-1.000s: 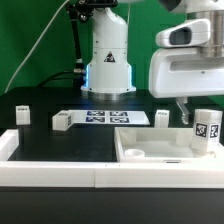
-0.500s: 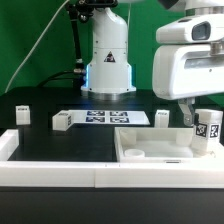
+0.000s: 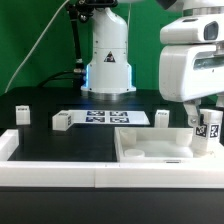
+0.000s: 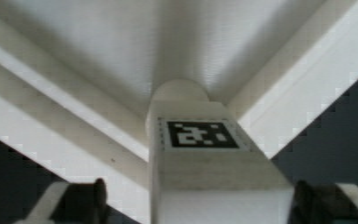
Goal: Assemble one leg
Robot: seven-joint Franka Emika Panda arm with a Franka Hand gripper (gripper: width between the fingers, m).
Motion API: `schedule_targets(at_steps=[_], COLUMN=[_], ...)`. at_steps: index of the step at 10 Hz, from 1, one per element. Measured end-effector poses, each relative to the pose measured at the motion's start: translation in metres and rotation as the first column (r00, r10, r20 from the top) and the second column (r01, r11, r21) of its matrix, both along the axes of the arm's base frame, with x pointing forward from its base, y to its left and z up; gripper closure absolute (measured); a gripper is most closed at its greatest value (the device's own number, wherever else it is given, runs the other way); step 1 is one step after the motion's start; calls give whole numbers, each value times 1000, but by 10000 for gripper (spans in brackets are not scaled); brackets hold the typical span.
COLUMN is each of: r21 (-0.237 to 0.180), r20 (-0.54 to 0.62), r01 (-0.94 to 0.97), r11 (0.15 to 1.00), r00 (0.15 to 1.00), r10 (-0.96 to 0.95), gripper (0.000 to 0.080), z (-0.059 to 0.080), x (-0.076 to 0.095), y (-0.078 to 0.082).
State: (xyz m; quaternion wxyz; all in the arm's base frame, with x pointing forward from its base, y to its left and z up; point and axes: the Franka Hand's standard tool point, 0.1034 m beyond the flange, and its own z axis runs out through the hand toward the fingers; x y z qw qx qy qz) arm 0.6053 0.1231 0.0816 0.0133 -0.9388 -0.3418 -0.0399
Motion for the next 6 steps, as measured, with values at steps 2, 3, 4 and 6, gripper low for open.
schedule_targets(at_steps=[2, 3, 4, 6], r21=[-1, 0, 2, 12], r20=[1, 1, -1, -17], r01=[0, 7, 40, 127], r11=[1000, 1000, 999, 992], r00=[1000, 1000, 999, 992], r10=[0, -7, -40, -127], gripper=[509, 509, 509, 509], z=[0, 0, 0, -1], x=[0, 0, 0, -1], y=[-1, -1, -1, -1])
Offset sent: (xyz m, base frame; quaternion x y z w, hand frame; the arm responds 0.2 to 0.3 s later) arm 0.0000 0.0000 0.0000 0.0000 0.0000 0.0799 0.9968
